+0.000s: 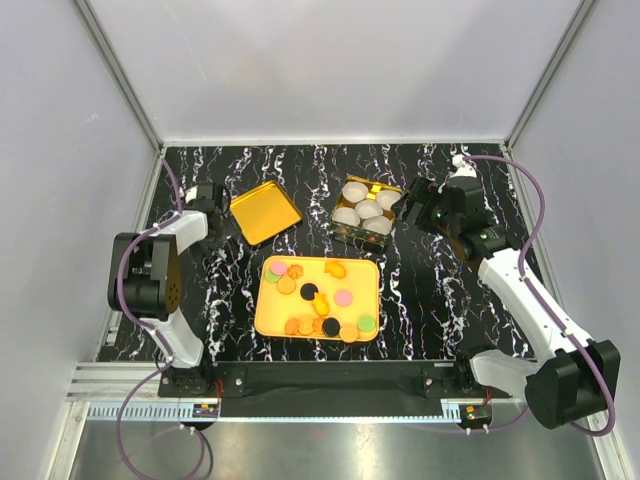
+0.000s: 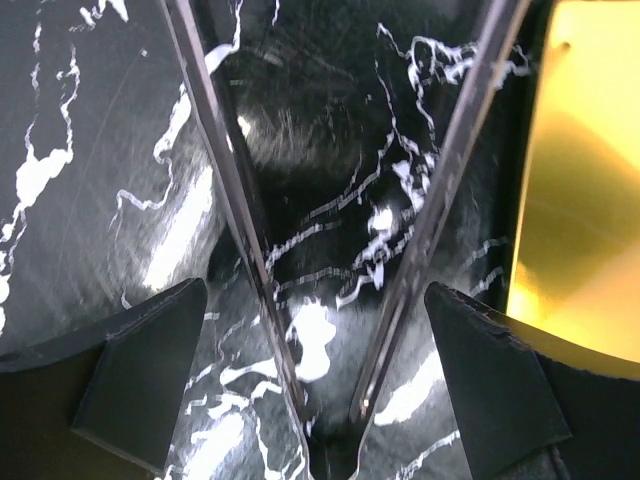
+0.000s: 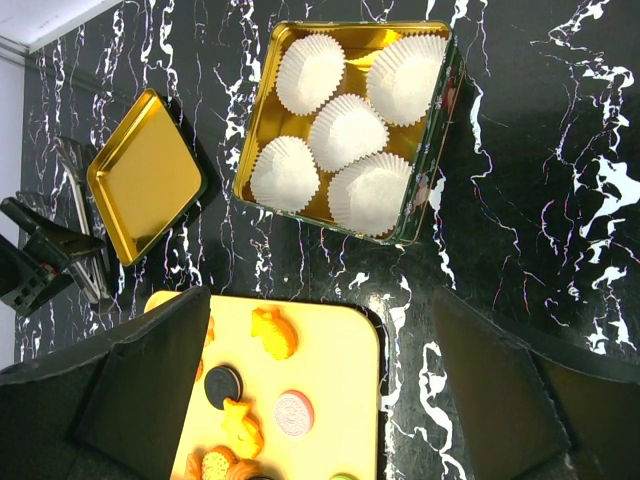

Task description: Pack the cookies

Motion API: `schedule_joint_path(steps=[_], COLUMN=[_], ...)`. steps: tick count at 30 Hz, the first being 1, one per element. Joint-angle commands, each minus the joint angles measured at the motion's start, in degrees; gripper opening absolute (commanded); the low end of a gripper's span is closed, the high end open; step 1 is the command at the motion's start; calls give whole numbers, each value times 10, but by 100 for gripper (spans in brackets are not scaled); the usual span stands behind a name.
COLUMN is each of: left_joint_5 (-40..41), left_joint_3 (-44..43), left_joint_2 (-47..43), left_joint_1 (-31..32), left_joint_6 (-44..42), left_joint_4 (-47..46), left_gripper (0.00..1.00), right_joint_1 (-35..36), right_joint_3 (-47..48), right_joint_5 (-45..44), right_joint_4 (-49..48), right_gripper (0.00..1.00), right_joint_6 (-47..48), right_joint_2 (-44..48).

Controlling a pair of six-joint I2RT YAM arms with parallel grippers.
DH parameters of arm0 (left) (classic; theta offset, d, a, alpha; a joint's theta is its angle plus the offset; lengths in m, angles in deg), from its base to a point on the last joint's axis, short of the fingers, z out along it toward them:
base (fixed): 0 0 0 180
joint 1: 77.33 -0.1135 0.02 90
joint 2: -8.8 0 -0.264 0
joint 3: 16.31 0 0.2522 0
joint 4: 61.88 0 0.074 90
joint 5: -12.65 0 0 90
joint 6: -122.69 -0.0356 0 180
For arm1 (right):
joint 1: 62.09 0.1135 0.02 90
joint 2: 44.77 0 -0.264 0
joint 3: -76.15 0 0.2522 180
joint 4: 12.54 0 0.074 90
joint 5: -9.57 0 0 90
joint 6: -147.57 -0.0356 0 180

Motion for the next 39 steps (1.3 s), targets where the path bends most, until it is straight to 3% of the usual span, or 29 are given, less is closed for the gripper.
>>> schedule_joint_path(steps=[1, 15, 25, 29, 33, 39], left_joint_5=[-18, -36, -37, -39, -40, -28], left_joint_3=[-45, -90, -82, -80, -97, -149], left_joint_2=[27, 74, 73, 74, 58, -28], left_joint_1=[-9, -23, -22, -22, -22, -21], left_joint_6=[-13, -23, -30, -28, -30, -36], left_joint_4=[-12, 44, 57, 55, 70, 130], left_gripper=[97, 84, 86, 78, 60, 57], right_joint_1=[3, 3, 3, 3, 3, 3], right_joint_3=[18, 19, 22, 22, 21, 22], right_joint_5=[2, 4, 12, 9, 9, 11], right_joint_4=[-9, -3, -2, -1, 1, 1], right_gripper=[100, 100, 100, 100, 100, 100], right_joint_6=[9, 13, 10, 11, 13, 11], right_joint_2=[0, -3, -14, -13, -12, -14])
